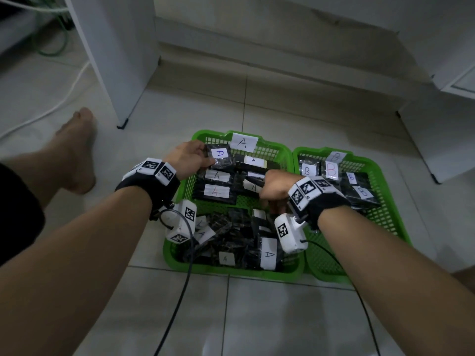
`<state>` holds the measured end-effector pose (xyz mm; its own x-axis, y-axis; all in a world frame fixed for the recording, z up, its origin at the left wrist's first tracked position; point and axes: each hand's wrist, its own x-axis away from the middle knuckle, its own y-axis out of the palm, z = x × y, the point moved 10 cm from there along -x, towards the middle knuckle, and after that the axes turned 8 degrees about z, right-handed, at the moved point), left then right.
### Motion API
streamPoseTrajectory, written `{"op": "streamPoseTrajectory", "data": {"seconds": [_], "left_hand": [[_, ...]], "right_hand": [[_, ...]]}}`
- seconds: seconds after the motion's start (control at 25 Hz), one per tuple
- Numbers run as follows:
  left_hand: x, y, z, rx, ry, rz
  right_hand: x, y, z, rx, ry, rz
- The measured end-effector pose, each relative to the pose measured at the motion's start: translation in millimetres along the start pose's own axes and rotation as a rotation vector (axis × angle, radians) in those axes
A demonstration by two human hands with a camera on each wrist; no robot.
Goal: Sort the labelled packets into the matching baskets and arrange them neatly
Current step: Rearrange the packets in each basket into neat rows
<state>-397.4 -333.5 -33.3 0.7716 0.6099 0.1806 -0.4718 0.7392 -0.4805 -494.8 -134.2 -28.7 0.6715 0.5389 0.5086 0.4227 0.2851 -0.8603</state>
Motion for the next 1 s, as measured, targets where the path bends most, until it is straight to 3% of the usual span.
{"op": "streamPoseTrajectory", "data": {"seconds": [0.2,0.4,0.48,0.56,0.64,0.68,1.0], "left_hand": [[4.2,1.6,2.2,-0.002,0.004,-0.031],[4.7,1.6,1.6,0.018,-0.007,-0.030],[4.4,1.9,1.0,0.012,-0.010,-0.030],[5.1,2.7,2.3,0.016,-0.005,-0.031],[4.0,2.7,2.7,0.022,0.001,-0.028],[4.1,2.9,2.5,0.027,-0.004,-0.032],[1.3,4.2,-3.4,0.109,-0.038,-0.036]], "right_hand": [[14.4,16.0,-7.9,0.028,-0.067,-0.028],[33.0,41.9,-26.1,-0.452,-0.063,-0.227],[33.2,43.6,-27.2,-0.599,-0.041,-0.223],[21.9,23.0,-15.9,-0.468,-0.038,0.008],[9.8,-10.5,-5.0,-0.163,-0.053,0.298],[4.2,-19.0,-4.3,-0.056,-0.077,0.363],[-23.5,-1.1,-33.9,0.238,-0.260,0.379]]}}
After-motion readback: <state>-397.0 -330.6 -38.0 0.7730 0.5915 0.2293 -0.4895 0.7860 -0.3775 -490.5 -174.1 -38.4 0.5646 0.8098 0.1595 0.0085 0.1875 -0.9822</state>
